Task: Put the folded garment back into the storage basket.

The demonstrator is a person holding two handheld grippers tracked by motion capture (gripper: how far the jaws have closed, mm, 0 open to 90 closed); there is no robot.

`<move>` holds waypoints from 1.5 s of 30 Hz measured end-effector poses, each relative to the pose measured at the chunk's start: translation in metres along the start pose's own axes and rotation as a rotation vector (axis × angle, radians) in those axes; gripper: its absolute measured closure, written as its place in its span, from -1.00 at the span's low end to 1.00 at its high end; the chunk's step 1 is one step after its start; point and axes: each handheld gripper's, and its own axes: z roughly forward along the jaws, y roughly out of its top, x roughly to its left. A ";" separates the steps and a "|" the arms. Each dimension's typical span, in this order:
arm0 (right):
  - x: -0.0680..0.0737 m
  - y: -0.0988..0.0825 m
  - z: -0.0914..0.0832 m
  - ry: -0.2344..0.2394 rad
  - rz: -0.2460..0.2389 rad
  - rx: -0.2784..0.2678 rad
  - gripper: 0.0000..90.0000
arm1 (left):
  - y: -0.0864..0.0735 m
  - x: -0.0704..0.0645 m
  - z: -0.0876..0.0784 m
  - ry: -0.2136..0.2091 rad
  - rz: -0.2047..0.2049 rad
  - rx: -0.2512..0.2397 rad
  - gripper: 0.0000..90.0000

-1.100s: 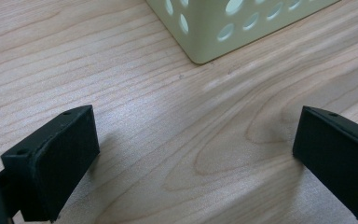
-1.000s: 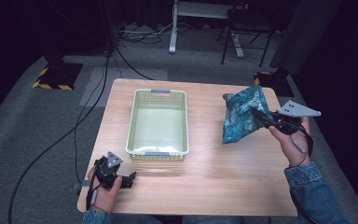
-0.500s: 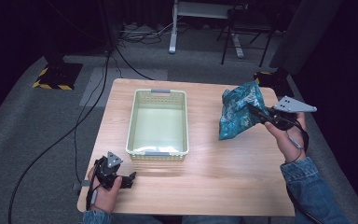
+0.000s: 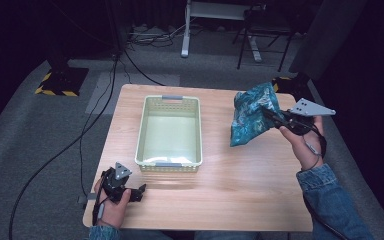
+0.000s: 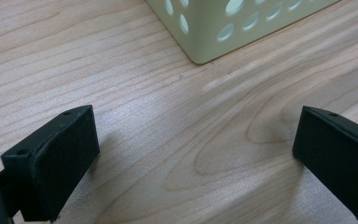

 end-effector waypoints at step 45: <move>0.033 0.050 0.045 0.071 -0.055 -0.062 0.83 | 0.000 0.000 0.000 0.000 0.001 -0.001 -1.00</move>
